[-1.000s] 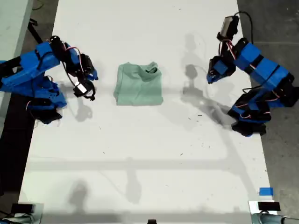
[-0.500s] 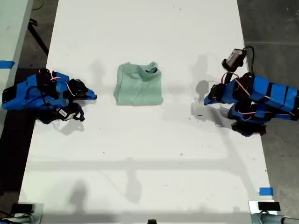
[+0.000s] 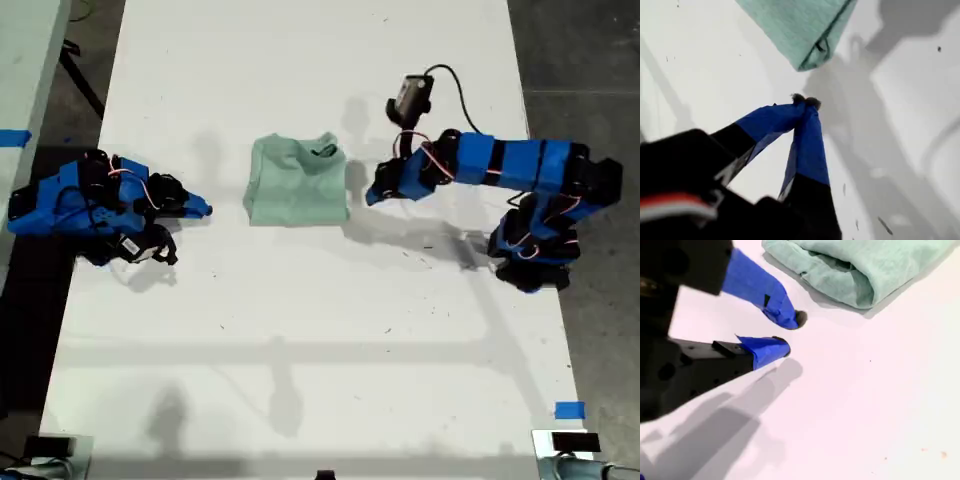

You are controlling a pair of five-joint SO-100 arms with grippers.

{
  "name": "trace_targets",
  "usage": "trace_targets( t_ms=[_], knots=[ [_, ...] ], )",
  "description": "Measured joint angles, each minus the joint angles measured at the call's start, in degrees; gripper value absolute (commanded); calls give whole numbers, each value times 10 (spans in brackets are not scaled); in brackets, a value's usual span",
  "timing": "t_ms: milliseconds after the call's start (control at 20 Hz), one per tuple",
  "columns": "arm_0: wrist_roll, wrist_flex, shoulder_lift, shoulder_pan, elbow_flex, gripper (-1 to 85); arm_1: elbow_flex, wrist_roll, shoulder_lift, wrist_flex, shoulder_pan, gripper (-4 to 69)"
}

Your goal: Fold t-shirt

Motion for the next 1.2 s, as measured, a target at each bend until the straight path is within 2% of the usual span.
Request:
trace_targets(
  t_ms=[300,600,750,950,1050,1150,1200],
  knots=[
    [0,0,0,-1,0,91,-383,-55,-340,16,-21,-11],
    [0,0,0,-1,0,90,-497,-84,-443,40,-11,-11],
    [0,0,0,-1,0,89,-540,-136,-493,39,49,-11],
    [0,0,0,-1,0,89,-576,-213,-544,-32,208,-10],
    [0,0,0,-1,1,93,-576,-223,-531,-39,281,-10],
    [0,0,0,-1,1,118,-576,-229,-500,-36,310,-10],
    [0,0,0,-1,1,161,-561,-230,-467,-29,310,-10]
  ],
)
